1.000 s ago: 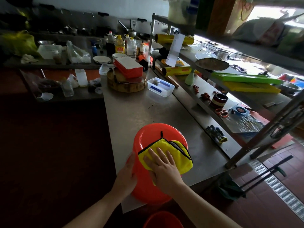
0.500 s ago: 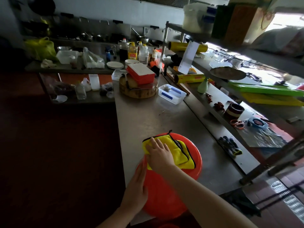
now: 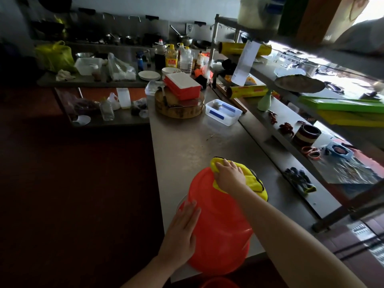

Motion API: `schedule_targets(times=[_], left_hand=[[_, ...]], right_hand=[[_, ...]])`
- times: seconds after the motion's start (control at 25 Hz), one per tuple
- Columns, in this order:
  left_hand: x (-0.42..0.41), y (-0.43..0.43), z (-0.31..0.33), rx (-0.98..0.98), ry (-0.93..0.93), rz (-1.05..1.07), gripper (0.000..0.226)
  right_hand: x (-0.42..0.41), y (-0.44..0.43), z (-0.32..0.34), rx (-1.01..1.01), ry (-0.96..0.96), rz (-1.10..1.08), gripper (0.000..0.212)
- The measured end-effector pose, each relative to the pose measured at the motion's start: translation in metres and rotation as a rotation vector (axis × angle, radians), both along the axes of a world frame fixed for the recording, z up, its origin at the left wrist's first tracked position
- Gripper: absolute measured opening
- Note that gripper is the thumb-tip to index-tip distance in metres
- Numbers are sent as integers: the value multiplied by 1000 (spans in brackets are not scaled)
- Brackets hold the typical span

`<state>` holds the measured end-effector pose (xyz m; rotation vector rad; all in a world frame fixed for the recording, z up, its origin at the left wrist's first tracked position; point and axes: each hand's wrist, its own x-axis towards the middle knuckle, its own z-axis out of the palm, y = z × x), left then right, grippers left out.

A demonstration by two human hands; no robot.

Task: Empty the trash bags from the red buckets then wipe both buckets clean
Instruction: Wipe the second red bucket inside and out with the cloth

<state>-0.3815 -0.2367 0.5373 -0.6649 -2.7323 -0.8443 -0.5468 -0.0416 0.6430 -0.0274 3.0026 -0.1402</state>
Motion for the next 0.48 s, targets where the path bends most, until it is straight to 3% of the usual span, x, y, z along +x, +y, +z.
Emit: schedule_targets(times=[0.16,0.32,0.48], left_hand=[[-5,3,7,5,8,3,85],[-13,14,21,33,-7,46,83],[-15,29,37,11,13,72,80]], right_hand=[[12,36,10,-17,-140,-2,67],[43,49,17,19,-247,168,82],[75,61,17,-11,-238,352,81]])
